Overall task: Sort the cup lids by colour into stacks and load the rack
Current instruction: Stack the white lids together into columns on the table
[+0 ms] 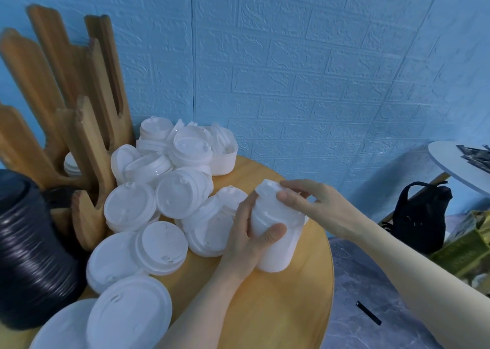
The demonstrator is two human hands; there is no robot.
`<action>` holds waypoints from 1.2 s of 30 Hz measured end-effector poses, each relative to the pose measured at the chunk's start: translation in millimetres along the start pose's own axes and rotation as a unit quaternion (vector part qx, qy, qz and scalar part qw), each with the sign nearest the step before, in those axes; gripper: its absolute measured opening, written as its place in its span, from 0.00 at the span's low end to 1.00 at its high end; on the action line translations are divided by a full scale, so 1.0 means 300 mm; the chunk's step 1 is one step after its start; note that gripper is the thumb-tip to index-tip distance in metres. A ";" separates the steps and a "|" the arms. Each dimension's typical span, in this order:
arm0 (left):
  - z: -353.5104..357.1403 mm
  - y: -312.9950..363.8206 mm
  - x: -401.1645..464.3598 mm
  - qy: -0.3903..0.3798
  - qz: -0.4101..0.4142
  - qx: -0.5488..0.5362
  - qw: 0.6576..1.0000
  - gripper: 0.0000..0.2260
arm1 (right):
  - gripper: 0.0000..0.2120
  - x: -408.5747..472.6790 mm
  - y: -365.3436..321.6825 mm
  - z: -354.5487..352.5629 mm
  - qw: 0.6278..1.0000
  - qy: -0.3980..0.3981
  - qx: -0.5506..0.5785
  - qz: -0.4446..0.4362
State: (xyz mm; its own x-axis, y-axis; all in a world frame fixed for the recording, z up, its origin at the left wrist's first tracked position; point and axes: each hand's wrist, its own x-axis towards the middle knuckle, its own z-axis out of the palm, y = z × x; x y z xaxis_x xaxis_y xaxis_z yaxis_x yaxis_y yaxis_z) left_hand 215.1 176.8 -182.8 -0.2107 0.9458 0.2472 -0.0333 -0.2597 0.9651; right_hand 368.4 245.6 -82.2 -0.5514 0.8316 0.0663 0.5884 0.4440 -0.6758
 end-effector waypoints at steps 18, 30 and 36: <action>0.009 0.007 0.000 -0.008 0.014 -0.052 0.999 0.49 | 0.25 0.024 0.002 -0.071 0.979 -0.184 -0.011 -0.092; 0.004 0.012 -0.008 -0.010 0.014 -0.036 0.999 0.46 | 0.18 -0.060 0.006 0.064 0.996 -0.047 0.013 -0.077; 0.003 0.019 -0.012 -0.003 0.018 -0.033 0.999 0.40 | 0.19 -0.072 0.041 0.063 0.992 -0.086 0.041 -0.086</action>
State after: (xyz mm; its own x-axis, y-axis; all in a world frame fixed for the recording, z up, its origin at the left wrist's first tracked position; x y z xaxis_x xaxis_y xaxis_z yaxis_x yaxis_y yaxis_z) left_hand 216.5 172.0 -178.1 -0.2062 0.9369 0.2822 -0.0911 -0.3056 0.9478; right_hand 376.2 226.7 -105.8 -0.7368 0.6731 0.0642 0.4306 0.5403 -0.7229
